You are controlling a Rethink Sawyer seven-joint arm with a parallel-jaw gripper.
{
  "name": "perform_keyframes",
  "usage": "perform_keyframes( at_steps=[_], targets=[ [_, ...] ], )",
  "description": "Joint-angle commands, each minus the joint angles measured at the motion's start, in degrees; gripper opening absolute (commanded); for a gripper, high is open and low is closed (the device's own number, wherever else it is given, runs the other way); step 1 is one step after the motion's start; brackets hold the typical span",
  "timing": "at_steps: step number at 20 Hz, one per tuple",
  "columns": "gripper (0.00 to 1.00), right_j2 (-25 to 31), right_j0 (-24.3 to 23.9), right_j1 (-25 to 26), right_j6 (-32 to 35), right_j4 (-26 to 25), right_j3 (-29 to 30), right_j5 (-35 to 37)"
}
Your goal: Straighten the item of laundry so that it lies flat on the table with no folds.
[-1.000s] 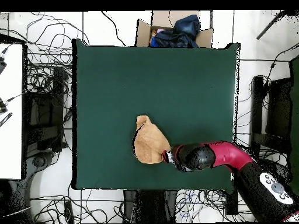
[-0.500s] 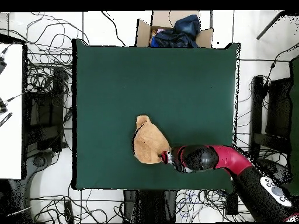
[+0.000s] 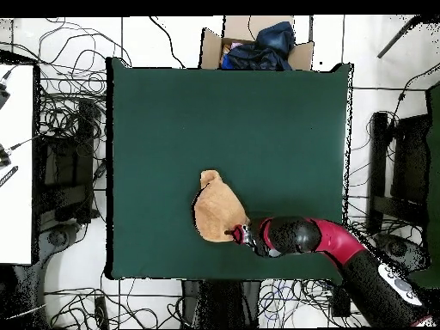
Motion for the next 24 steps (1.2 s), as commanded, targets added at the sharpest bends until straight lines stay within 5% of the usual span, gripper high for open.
perform_keyframes(
  at_steps=[1,4,5,20,24],
  targets=[
    [1.0,2.2,1.0,3.0,-4.8,2.1,-0.2,-0.5],
    [1.0,2.1,1.5,2.8,-5.2,1.9,-0.4,0.6],
    [0.0,2.1,1.5,2.8,-5.2,1.9,-0.4,0.7],
    [0.0,3.0,1.8,2.7,-5.1,2.9,-0.6,1.1],
    [0.0,4.7,4.0,-5.6,-2.9,5.4,-0.2,6.1]
  ],
)
